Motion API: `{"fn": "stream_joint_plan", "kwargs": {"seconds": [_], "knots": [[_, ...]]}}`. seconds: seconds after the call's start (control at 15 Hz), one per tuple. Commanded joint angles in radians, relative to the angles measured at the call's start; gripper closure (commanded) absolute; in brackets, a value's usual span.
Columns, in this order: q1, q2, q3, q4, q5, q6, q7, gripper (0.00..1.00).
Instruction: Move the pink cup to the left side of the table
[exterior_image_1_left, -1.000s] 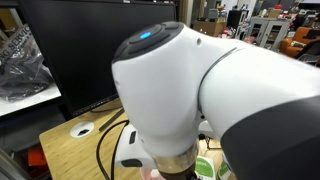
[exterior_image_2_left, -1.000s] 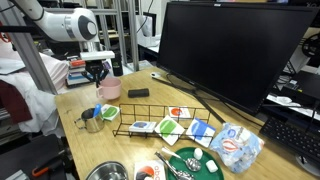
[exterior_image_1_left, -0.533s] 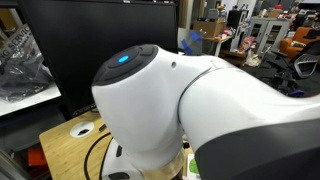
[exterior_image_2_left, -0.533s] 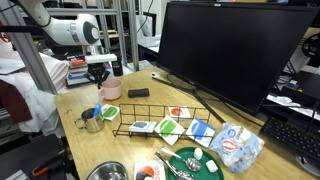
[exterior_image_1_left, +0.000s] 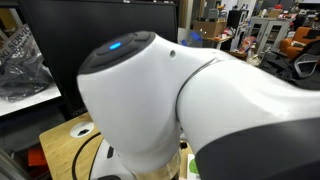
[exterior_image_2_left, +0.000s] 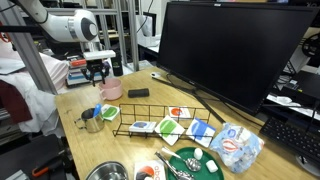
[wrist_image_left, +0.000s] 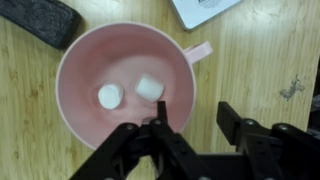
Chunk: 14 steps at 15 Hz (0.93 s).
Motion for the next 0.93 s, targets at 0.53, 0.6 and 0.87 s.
{"fn": "stream_joint_plan", "kwargs": {"seconds": [0.53, 0.6, 0.87], "knots": [[0.004, -0.217, -0.066, -0.104, -0.007, 0.003, 0.384, 0.0], [0.007, -0.164, -0.052, -0.045, -0.019, -0.008, 0.312, 0.0], [0.01, -0.163, -0.052, -0.048, -0.02, -0.007, 0.321, 0.0]]}}
